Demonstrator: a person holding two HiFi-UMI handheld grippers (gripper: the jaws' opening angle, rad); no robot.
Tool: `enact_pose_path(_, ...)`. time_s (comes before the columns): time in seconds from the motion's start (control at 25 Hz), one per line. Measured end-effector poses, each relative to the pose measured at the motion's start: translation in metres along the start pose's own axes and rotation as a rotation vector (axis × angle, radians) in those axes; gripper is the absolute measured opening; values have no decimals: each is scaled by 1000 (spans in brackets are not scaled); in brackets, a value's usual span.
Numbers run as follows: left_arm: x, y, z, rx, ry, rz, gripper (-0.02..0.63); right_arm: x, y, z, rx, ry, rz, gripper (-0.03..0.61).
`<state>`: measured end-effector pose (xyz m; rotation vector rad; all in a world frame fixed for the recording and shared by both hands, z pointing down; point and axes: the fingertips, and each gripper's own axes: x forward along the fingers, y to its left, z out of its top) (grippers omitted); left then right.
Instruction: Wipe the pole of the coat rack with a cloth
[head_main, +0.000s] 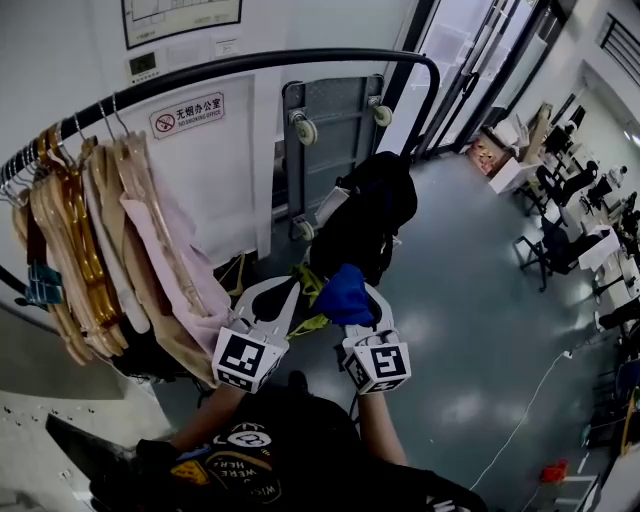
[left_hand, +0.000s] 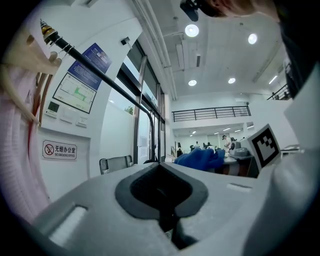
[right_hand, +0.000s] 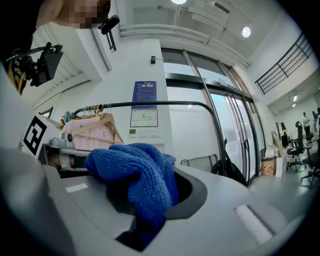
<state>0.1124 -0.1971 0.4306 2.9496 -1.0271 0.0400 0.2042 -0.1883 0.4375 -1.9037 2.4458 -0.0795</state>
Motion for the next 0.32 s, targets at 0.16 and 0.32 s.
enact_pose_path(0.16,0,3,0,17,-4,-8,-6,4,4,-9,22,13,1,72)
enact_pose_path(0.32,1,12,0,11,-17,-18,-6,14,7,-15,32,16,6,72)
